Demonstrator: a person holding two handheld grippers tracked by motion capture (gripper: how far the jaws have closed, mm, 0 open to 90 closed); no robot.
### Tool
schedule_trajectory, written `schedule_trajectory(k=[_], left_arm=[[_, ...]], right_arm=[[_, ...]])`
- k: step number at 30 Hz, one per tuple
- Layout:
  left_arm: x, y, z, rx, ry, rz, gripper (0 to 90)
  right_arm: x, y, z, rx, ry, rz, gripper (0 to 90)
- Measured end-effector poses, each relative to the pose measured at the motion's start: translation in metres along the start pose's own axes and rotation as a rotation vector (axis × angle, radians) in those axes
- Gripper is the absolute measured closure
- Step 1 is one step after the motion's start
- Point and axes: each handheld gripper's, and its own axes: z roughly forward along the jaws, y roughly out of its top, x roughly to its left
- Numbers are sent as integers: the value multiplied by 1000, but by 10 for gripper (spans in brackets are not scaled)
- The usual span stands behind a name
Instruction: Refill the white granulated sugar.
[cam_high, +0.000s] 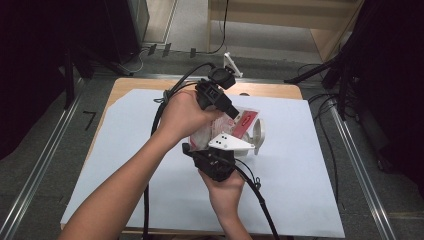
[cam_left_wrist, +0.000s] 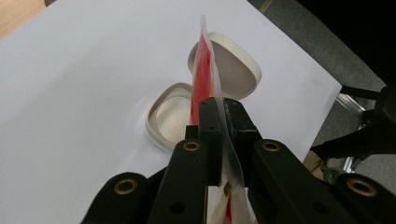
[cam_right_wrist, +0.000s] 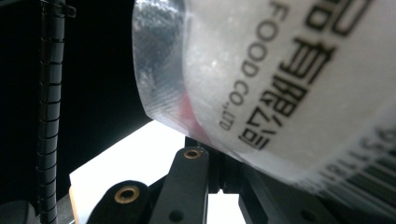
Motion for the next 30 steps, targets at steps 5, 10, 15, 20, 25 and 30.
schedule_trajectory(k=[5, 10, 15, 20, 25, 30], left_arm=[[-1, -5, -2, -14, 16, 25, 874], [4, -12, -5, -22, 3, 10, 876], [7, -21, -8, -33, -10, 4, 880], [11, -27, -10, -28, -12, -6, 885], [12, -31, -11, -23, 0, 11, 888], [14, -38, -12, -39, 6, -9, 888]], right_arm=[[-1, -2, -1, 11, 3, -17, 893], [0, -5, 1, 17, 8, -23, 847], [0, -8, 4, 40, 17, -29, 805], [1, -14, 7, 48, 19, -28, 754], [0, -19, 9, 48, 43, -15, 683], [0, -22, 10, 52, 53, -9, 651]])
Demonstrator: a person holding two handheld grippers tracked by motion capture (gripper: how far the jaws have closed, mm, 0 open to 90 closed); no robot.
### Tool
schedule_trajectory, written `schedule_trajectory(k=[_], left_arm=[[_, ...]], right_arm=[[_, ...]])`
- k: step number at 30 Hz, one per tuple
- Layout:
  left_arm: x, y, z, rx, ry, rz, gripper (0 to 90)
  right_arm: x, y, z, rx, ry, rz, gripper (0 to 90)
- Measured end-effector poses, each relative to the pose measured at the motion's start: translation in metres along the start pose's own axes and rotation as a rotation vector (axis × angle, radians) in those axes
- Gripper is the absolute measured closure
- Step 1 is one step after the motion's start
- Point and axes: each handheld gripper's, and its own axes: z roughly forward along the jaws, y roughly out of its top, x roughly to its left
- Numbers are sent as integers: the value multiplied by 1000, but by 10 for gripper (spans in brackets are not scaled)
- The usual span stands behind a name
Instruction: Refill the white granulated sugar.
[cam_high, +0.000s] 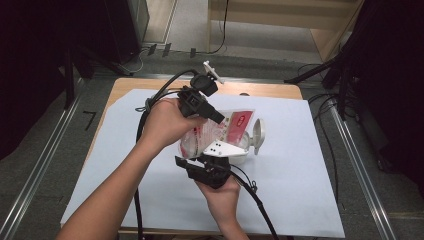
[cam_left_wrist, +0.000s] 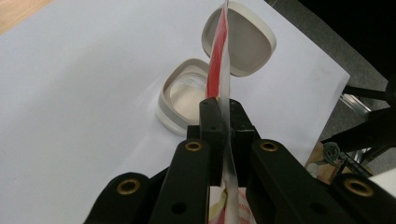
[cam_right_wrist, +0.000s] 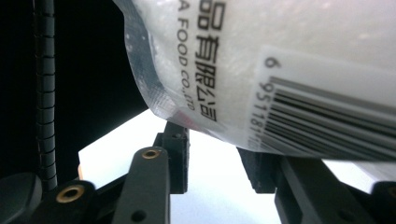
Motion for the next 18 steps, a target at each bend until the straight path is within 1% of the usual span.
schedule_trajectory(k=[1, 2, 9, 12, 15, 18], left_arm=[[1, -2, 0, -4, -4, -5, 888], [2, -3, -1, -6, -5, 0, 888], [6, -12, -2, -36, -18, -2, 888], [8, -15, -3, -42, -19, -7, 887], [10, -18, -3, -48, -29, -15, 887], [14, -22, -3, -60, -38, -26, 886]], right_arm=[[0, 0, 0, 1, 1, 5, 639], [1, -1, 1, 1, 3, 9, 622], [1, -4, 5, 17, -7, -7, 618], [0, -5, 6, 17, -3, 0, 613], [-1, -6, 7, 23, 0, 3, 612], [-1, -8, 8, 36, -10, -16, 602]])
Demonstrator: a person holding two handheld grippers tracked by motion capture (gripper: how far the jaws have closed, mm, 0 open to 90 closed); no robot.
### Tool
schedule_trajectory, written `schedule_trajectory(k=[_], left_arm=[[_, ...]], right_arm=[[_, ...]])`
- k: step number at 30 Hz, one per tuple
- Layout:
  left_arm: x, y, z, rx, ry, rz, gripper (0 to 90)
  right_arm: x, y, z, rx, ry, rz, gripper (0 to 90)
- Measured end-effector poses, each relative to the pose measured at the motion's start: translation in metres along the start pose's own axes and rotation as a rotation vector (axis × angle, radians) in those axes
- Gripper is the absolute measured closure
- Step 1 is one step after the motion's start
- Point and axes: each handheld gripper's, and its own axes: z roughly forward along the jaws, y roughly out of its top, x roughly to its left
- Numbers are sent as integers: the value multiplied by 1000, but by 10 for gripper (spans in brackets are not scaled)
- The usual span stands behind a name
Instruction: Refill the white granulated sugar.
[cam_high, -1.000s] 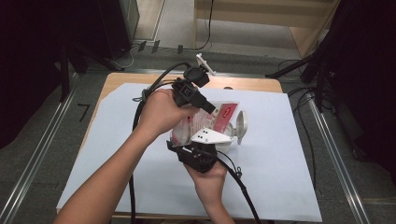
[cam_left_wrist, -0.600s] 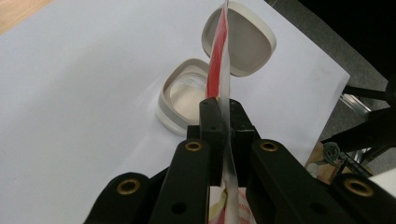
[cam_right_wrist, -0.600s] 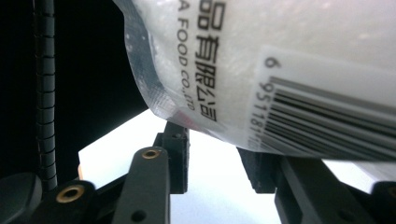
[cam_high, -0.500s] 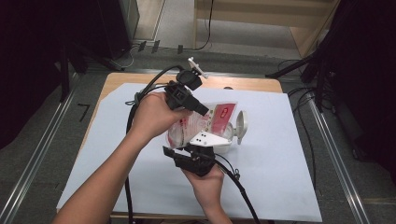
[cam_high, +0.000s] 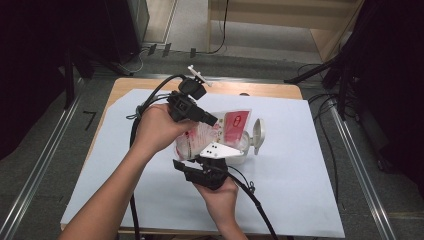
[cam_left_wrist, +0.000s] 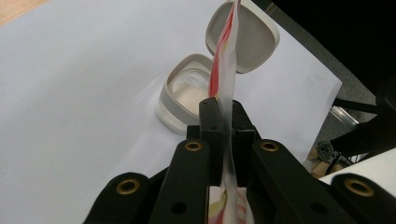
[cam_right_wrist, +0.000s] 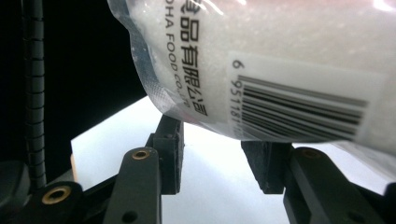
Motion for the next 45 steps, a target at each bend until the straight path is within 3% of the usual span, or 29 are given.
schedule_trajectory(k=[15, 20, 23, 37, 43, 45], left_arm=[[2, -9, -6, -50, -6, 6, 889], [4, -12, -9, -75, 19, 3, 891], [7, -15, -9, -86, 3, -4, 893], [11, -34, -10, -96, -25, -19, 893], [13, -37, -10, -72, -20, -8, 892], [14, -38, -10, -73, -32, -23, 891]], right_arm=[[0, 0, -1, 8, -13, -34, 600], [-3, 4, 1, 8, -37, -50, 587], [-7, 2, 3, 10, -26, -26, 588], [-10, -9, 10, 55, -27, -27, 601], [-11, -11, 11, 79, -27, -39, 604], [-12, -11, 11, 85, -25, -38, 620]])
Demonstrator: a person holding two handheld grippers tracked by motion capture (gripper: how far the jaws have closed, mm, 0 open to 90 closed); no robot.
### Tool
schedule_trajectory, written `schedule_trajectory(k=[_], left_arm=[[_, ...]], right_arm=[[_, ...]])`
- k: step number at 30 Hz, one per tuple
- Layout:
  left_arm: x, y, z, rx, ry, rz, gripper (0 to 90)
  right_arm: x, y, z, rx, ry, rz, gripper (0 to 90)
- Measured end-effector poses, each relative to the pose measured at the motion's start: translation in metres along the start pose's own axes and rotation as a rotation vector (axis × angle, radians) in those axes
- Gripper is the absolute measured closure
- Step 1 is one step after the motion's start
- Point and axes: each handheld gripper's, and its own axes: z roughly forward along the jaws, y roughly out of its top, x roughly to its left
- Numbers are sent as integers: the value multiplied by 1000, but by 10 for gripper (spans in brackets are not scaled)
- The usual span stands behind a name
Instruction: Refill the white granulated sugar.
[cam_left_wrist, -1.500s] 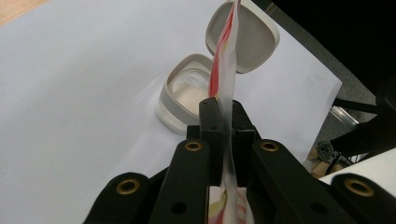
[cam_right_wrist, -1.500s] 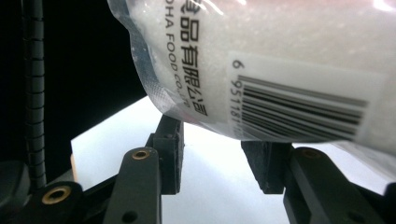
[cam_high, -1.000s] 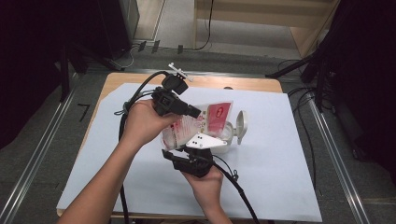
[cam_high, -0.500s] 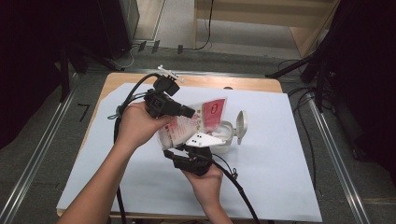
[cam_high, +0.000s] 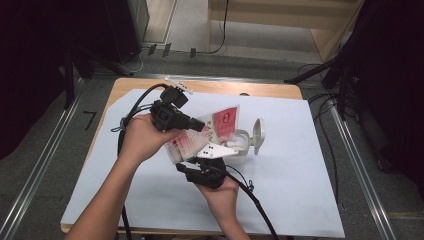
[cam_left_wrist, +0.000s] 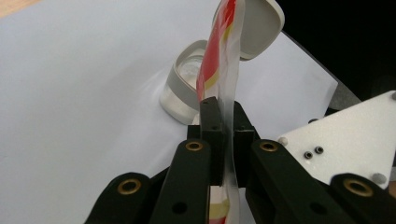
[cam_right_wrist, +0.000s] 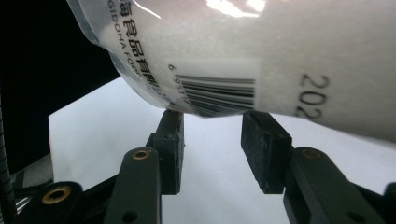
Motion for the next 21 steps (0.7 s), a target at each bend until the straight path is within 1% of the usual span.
schedule_trajectory(k=[1, 3, 4, 5, 6, 8, 9, 11, 13, 14, 15, 16, 18, 19, 21], left_arm=[[0, 0, 0, 4, 3, 4, 890], [0, 1, 0, 9, 1, 9, 888], [-1, 2, 1, 22, -6, 19, 888], [-2, 3, 1, 35, -4, 26, 888], [-3, 4, 1, 34, 3, 36, 893], [-4, 4, 1, 43, 4, 39, 896], [-4, 3, 1, 46, 19, 47, 899], [-3, 1, 1, 53, 16, 49, 900], [-2, -1, 2, 51, 10, 42, 900], [3, -5, 1, 41, -12, 29, 900], [5, -6, 1, 40, -23, 18, 900], [8, -8, 1, 30, -41, -5, 900], [13, -11, 1, 15, -56, -20, 900], [15, -12, 1, 4, -65, -36, 900], [16, -14, 0, -3, -69, -37, 900]], right_arm=[[-1, 0, 0, 2, 12, 4, 643], [-2, 2, -2, 3, 13, 3, 653], [-3, 3, -3, -8, 7, 2, 653], [-3, 3, -3, -8, 7, 2, 653], [-4, 3, -3, -6, 16, 9, 653], [-4, 3, -3, -6, 14, 10, 654], [-3, 3, -3, -7, 12, 2, 656], [-2, 2, -2, -1, 15, -7, 655], [-2, 2, -2, 2, 12, -9, 656], [-2, 1, -2, 0, 14, -9, 654], [-3, 1, -3, -5, 22, -4, 652], [-3, 1, -4, -15, 26, 2, 651], [-4, 2, -5, -9, 24, -2, 652], [-3, 2, -5, -6, 22, -1, 652], [-4, 1, -5, -8, 20, -2, 651]])
